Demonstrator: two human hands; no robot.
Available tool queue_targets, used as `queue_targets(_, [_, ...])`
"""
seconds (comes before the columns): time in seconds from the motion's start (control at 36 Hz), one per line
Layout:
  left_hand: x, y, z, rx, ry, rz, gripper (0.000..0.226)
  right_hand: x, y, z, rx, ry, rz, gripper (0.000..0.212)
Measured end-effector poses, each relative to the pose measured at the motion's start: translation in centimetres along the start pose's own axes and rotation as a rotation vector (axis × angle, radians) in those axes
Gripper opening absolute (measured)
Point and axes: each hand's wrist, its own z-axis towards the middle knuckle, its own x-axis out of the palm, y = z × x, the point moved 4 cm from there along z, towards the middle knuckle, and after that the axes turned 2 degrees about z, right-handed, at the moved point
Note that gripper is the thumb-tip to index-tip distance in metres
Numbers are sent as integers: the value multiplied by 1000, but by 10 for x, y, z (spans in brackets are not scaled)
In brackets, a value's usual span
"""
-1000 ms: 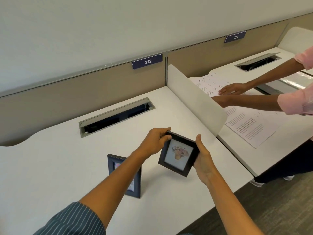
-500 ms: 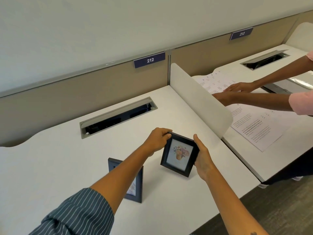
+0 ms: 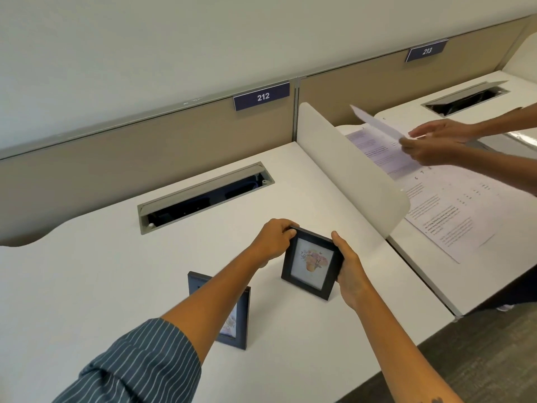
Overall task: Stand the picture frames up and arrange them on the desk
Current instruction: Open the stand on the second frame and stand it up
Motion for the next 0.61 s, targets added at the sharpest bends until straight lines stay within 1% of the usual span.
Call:
queue_targets(0.06, [0, 1, -1, 0, -1, -2, 30, 1, -1, 0, -2, -1, -2, 53])
queue_targets(0.11, [0, 0, -1, 0, -3, -3, 30, 1, -1, 0, -2, -3, 5, 51])
queue_targets(0.25, [1, -1, -2, 2, 3, -4, 31, 2, 0, -3, 7, -19, -2, 58])
queue_targets(0.36, [1, -2, -4, -1, 8, -3, 30, 2, 1, -5, 8, -26, -32, 59])
queue_targets(0.5, [2, 0, -10, -9, 11, 29, 29, -1, 0, -10, 7, -48, -90, 52])
queue_targets(0.61, [1, 3, -17, -8, -19, 46, 32, -2, 3, -14, -1, -47, -132, 54])
